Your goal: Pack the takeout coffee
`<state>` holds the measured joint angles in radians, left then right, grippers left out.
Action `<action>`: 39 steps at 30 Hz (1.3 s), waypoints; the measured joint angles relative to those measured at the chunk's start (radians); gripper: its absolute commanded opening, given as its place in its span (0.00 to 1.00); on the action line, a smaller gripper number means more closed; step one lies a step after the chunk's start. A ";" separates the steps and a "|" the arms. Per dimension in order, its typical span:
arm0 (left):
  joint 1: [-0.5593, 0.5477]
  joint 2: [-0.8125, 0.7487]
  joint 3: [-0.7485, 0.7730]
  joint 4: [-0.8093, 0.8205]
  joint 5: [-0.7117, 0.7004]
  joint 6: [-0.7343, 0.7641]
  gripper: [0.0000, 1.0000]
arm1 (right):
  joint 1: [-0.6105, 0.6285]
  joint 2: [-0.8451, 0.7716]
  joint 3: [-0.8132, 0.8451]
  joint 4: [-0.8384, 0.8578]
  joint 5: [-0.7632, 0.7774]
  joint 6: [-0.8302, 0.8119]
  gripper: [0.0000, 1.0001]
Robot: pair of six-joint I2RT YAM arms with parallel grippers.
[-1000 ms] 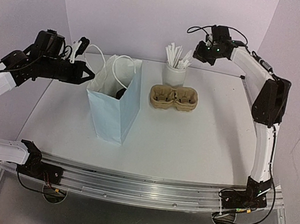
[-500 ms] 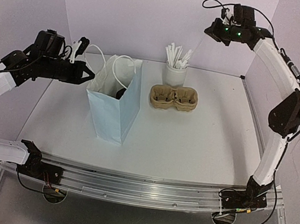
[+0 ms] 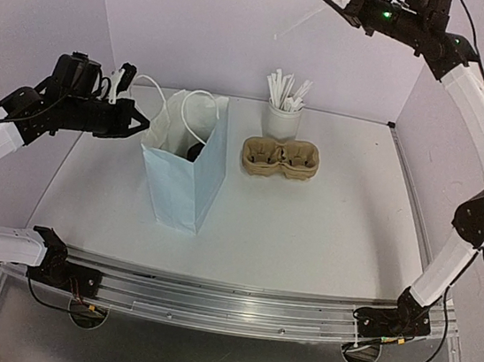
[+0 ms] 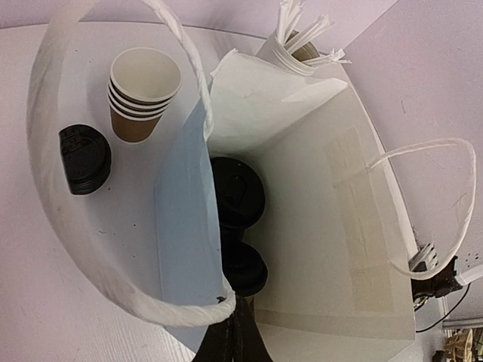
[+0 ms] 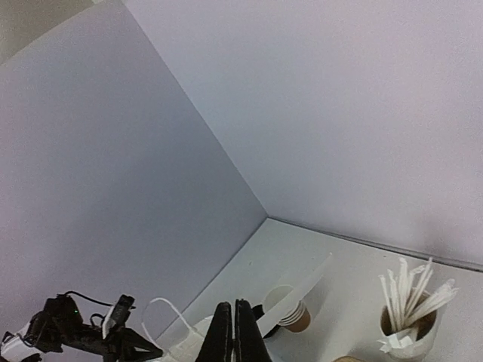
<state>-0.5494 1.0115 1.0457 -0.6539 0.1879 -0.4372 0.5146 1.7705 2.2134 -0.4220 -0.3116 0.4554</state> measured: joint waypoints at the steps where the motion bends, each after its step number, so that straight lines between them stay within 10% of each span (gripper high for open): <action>1: 0.001 -0.001 -0.003 0.002 0.000 -0.010 0.00 | 0.025 0.014 0.018 0.009 -0.017 0.009 0.00; 17: 0.032 -0.025 -0.043 0.039 0.047 -0.088 0.00 | 0.229 0.270 0.118 -0.028 -0.363 0.134 0.00; 34: 0.033 -0.031 -0.066 0.064 0.054 -0.088 0.00 | 0.331 0.335 0.267 -0.287 -0.308 0.037 0.00; 36: 0.033 -0.031 -0.066 0.064 0.054 -0.088 0.00 | 0.350 0.373 0.277 -0.298 -0.304 0.046 0.08; 39: 0.033 -0.031 -0.067 0.070 0.054 -0.088 0.00 | 0.359 0.439 0.305 -0.311 -0.289 0.071 0.48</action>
<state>-0.5159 0.9802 0.9791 -0.5838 0.2424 -0.5251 0.8733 2.2091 2.5187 -0.7331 -0.6011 0.5268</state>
